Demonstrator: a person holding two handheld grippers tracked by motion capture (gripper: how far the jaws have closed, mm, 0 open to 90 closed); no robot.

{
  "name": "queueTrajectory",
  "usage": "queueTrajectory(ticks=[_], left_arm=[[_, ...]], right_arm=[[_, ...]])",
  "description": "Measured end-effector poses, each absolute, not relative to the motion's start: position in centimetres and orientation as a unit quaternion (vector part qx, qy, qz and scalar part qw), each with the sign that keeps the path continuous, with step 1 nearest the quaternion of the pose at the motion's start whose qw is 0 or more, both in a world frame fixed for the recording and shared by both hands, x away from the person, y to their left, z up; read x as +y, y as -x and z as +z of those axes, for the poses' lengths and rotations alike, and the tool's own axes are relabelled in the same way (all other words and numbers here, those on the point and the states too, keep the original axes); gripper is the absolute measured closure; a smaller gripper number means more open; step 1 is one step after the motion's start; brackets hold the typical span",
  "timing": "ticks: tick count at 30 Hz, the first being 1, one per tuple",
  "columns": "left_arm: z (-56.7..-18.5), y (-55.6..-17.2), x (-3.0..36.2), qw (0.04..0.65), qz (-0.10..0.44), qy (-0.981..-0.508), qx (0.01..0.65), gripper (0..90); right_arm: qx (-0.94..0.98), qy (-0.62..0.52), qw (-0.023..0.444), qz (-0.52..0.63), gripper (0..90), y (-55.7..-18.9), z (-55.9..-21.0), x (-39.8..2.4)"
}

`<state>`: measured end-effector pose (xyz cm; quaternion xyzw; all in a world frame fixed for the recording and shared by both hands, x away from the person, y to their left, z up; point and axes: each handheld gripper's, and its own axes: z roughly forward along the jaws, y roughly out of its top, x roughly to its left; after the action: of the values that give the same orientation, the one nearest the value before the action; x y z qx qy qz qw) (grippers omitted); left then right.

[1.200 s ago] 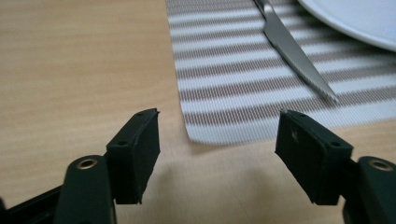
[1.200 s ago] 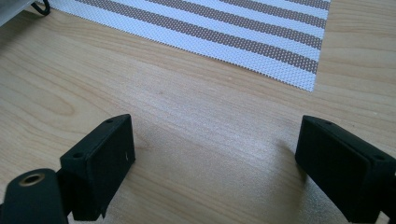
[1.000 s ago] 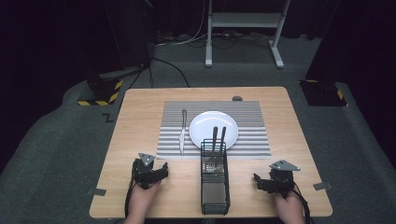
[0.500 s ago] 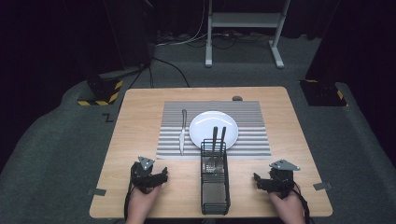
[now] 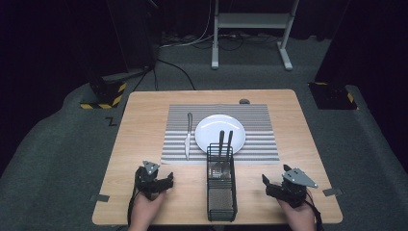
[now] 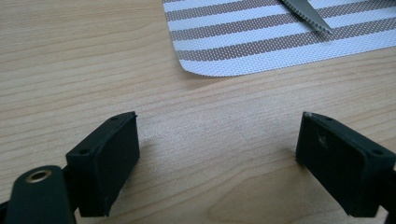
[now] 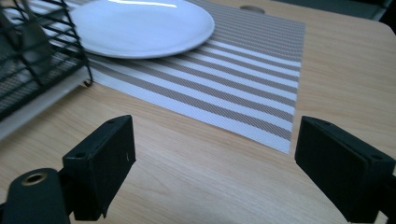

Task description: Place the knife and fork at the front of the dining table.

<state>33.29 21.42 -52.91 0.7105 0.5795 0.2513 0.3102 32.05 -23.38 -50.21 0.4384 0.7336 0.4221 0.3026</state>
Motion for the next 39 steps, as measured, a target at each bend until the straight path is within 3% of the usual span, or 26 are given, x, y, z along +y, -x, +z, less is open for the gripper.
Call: queueTrajectory(ticks=[39], left_arm=[[-52.9,-33.5,21.3,0.313,0.246,-0.714,0.577,11.9]], right_arm=[[0.678,-0.384,0.353,0.519,10.4,-30.6,-46.8,-20.5]])
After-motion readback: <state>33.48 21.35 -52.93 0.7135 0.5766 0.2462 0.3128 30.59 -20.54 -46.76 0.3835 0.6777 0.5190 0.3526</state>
